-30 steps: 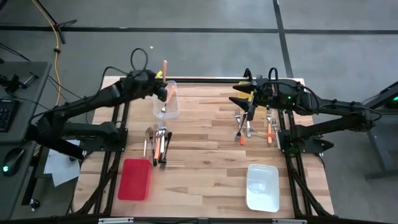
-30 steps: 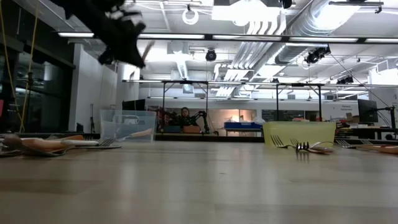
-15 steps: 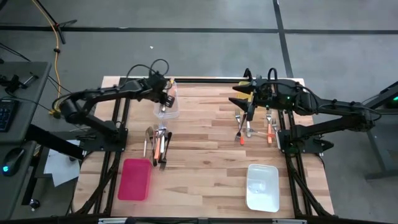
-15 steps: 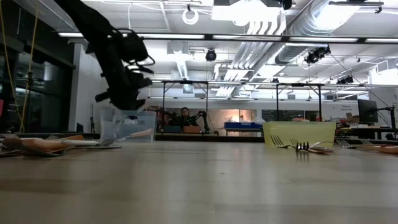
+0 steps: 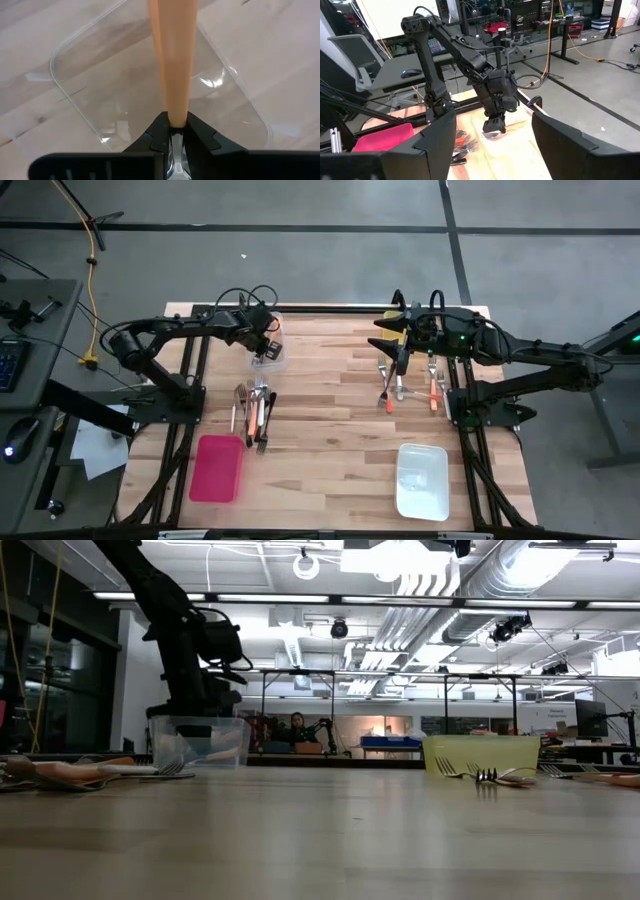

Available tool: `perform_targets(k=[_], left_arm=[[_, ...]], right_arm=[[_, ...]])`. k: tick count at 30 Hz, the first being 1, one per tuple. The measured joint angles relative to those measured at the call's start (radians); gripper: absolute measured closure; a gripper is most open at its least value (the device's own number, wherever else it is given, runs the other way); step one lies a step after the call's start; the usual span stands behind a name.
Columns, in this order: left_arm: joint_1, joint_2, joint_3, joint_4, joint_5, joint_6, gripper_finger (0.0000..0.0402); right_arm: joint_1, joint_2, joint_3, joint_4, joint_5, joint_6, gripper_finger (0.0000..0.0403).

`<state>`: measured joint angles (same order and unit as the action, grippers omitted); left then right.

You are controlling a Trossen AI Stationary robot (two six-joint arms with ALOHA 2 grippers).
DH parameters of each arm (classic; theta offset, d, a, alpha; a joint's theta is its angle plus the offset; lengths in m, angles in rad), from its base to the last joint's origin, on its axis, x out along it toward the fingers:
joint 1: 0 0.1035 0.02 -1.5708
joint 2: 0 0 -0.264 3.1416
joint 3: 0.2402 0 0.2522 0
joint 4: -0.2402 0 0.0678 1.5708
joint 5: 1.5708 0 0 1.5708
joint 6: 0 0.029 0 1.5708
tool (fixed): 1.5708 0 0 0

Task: Sort silverware by color (type)
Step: Put the orange fork into the transparent bin

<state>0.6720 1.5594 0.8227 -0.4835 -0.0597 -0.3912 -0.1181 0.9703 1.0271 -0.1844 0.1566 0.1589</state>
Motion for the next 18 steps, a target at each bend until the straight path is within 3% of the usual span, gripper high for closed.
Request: perform_targets(k=[18], left_arm=[[0.003,-0.066,0.000,0.007,0.002,0.008,0.0239]], right_arm=[[0.000,0.000,0.000,0.000,0.033,-0.001,0.0157]])
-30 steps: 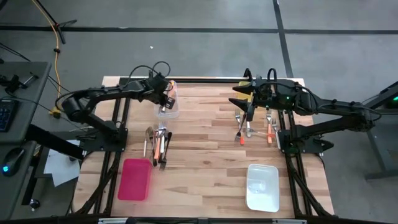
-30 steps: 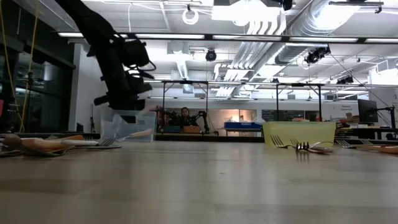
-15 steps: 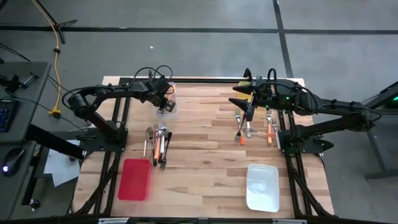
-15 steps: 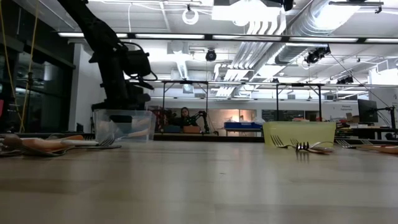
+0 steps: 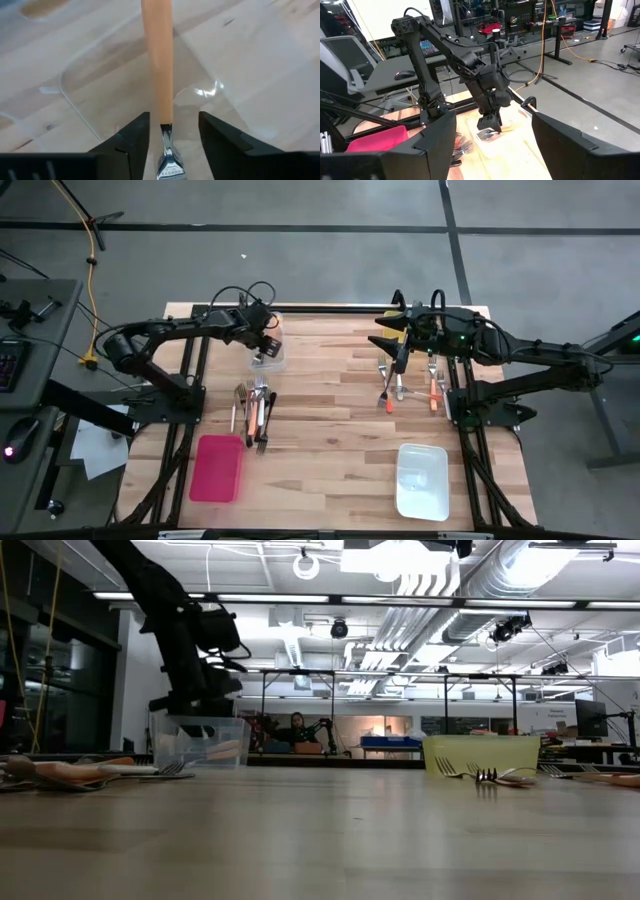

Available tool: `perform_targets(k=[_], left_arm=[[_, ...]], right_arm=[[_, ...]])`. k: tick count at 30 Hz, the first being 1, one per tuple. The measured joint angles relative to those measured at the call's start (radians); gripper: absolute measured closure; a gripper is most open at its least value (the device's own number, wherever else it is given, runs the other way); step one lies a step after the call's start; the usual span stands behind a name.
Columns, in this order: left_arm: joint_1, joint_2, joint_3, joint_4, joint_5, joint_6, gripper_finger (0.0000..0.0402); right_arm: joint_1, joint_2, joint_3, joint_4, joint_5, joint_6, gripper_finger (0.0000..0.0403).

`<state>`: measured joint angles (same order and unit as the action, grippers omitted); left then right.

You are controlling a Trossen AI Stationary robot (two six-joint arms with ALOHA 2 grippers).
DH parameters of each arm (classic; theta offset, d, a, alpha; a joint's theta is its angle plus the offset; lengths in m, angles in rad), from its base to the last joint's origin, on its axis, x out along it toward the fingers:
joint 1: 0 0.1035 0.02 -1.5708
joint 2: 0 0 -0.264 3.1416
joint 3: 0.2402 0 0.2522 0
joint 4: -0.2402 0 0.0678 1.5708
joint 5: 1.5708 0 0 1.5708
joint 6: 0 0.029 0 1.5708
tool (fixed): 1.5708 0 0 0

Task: Sort silverware by color (type)
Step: Put the orange fork into the transparent bin

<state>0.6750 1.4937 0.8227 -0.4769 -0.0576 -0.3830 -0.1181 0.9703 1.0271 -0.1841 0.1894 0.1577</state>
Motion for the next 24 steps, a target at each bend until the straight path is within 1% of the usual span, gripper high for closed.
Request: perform_targets(k=[6,9,12,17,20,24], left_arm=[[0.020,-0.129,0.000,-0.009,0.001,0.011,0.0221],[0.026,-0.228,0.000,0.004,0.001,0.007,0.0220],[0.021,-0.347,0.000,0.038,0.006,-0.028,0.0220],[-0.056,-0.551,0.000,0.204,0.021,-0.034,0.0220],[-0.144,-0.652,-0.008,0.357,0.022,0.002,0.0220],[-0.280,-0.765,-0.069,0.596,0.023,0.027,0.0220]], right_arm=[[0.000,0.000,0.000,0.000,0.001,-0.001,0.0157],[0.000,0.000,0.000,0.000,0.001,-0.001,0.0157],[0.000,0.000,0.000,0.005,0.001,-0.001,0.0157],[0.000,0.000,0.000,0.016,0.001,-0.001,0.0157],[0.000,0.000,0.000,0.016,0.001,-0.008,0.0157],[0.000,0.000,0.000,0.016,0.000,-0.026,0.0157]])
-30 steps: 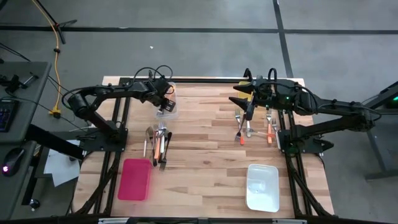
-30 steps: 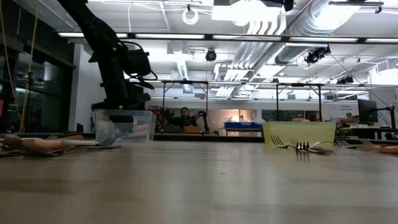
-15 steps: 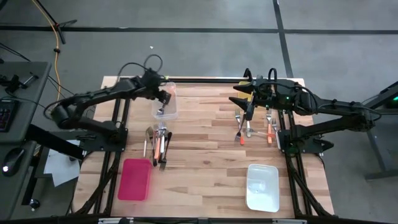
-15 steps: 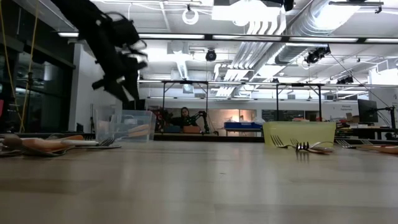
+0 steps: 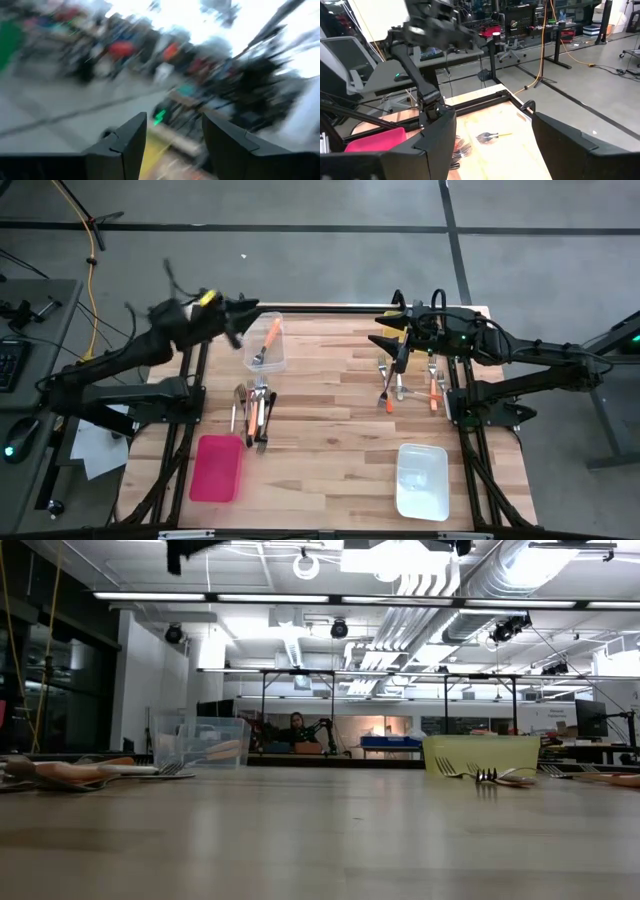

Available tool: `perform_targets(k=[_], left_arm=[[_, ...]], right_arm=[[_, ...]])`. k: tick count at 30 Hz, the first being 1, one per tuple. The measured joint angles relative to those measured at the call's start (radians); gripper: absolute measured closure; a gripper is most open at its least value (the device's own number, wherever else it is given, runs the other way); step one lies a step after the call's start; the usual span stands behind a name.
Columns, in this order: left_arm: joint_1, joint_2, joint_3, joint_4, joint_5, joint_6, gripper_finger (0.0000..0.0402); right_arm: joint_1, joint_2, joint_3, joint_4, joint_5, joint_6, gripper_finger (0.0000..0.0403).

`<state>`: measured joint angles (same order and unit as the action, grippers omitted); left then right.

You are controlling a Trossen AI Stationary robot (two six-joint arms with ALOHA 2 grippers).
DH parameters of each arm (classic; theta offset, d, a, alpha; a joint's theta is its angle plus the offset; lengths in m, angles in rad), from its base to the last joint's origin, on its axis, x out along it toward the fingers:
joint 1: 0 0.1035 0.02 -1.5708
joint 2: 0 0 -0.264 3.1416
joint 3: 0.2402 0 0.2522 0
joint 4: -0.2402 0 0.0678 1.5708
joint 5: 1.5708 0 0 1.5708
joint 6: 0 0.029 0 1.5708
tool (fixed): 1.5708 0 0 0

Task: Sort silverware by color (type)
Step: Put the orange fork into the transparent bin

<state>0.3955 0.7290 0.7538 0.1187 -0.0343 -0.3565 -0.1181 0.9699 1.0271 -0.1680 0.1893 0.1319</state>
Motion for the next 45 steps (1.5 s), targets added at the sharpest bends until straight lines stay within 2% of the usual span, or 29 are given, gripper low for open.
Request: perform_targets(k=[4,12,16,26,30,33,40,45], left_arm=[[-0.125,-0.066,-0.073,0.121,-0.026,0.006,0.0220],[-0.302,-0.063,-0.143,0.120,-0.159,0.160,0.0220],[-0.321,-0.050,-0.143,0.151,-0.184,0.232,0.0220],[-0.321,-0.050,-0.143,0.149,-0.192,0.236,0.0220],[-0.321,-0.050,-0.142,0.128,-0.269,0.167,0.0220],[-0.322,-0.037,-0.129,0.031,-0.311,0.072,0.0220],[-0.395,0.102,0.017,-0.470,-0.326,-0.179,0.0225],[-0.484,0.222,0.070,-0.742,-0.303,-0.465,0.0240]], right_arm=[[0.000,0.000,0.000,0.000,-0.010,-0.002,0.0157],[0.000,0.000,0.000,0.001,-0.053,0.002,0.0157],[0.000,0.000,0.000,0.009,-0.053,0.008,0.0157],[0.000,0.000,0.000,0.016,-0.049,0.009,0.0157],[0.000,0.000,0.000,0.016,-0.048,0.009,0.0157],[0.000,0.000,0.000,0.016,-0.048,0.027,0.0157],[0.000,0.000,0.000,0.015,-0.047,0.043,0.0157],[0.000,0.000,0.000,0.014,-0.046,0.041,0.0157]])
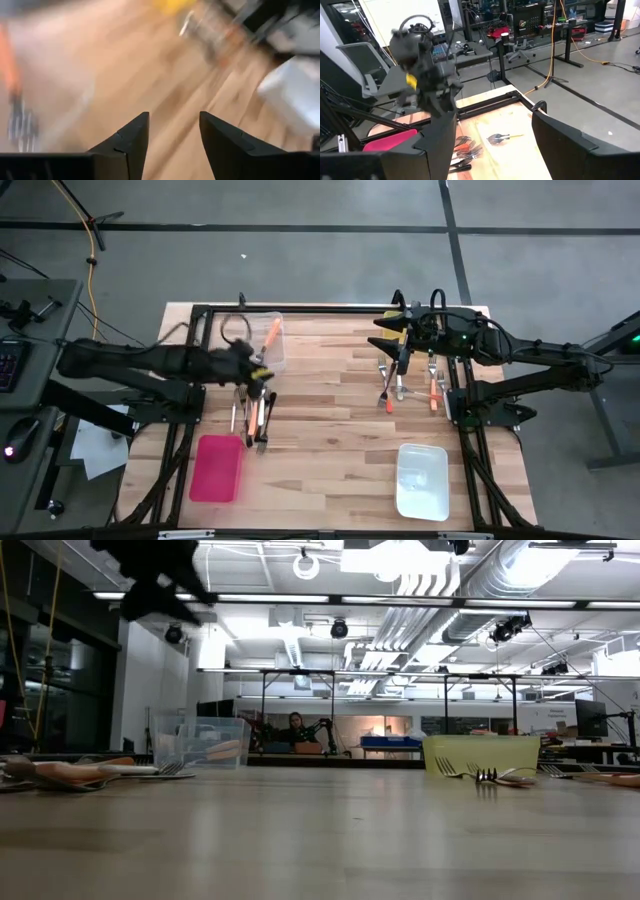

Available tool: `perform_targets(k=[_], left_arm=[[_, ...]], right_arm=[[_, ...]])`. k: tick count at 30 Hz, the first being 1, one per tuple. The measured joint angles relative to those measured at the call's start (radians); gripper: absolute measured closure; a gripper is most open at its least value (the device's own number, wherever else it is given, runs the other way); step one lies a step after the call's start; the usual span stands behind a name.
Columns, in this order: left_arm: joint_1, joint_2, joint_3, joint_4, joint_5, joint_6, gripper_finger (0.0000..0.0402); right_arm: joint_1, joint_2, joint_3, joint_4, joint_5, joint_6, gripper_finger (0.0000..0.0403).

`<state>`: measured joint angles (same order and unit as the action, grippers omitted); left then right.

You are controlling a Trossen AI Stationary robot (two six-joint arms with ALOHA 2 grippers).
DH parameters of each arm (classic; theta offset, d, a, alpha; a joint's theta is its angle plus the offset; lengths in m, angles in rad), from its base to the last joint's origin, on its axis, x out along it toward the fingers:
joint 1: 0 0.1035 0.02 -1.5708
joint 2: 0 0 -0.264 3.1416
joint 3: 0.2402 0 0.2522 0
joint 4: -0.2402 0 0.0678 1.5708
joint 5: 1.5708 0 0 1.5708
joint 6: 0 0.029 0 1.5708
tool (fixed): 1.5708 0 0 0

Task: Sort silverware by color (type)
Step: Put the orange fork into the transparent bin

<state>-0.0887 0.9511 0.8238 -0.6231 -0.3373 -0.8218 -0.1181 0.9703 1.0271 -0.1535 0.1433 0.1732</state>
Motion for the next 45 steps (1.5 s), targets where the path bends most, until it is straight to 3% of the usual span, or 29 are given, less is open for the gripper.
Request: perform_targets(k=[5,9,22,38,45], left_arm=[[-0.077,0.109,-0.034,-0.161,0.012,-0.299,0.0247],[-0.102,0.205,-0.069,-0.165,0.031,-0.412,0.0247],[-0.033,0.495,-0.074,-0.181,0.078,-0.424,0.0248],[0.051,0.581,-0.074,-0.130,0.081,-0.424,0.0249],[0.057,0.610,-0.073,-0.100,0.119,-0.415,0.0281]], right_arm=[[0.000,0.000,0.000,-0.013,0.003,-0.001,0.0157],[0.000,0.000,0.000,-0.026,0.002,0.001,0.0157],[0.000,0.067,0.000,-0.032,-0.002,0.009,0.0157],[0.000,0.089,0.000,-0.038,-0.001,0.009,0.0157],[0.000,0.089,0.000,-0.041,-0.001,0.009,0.0157]])
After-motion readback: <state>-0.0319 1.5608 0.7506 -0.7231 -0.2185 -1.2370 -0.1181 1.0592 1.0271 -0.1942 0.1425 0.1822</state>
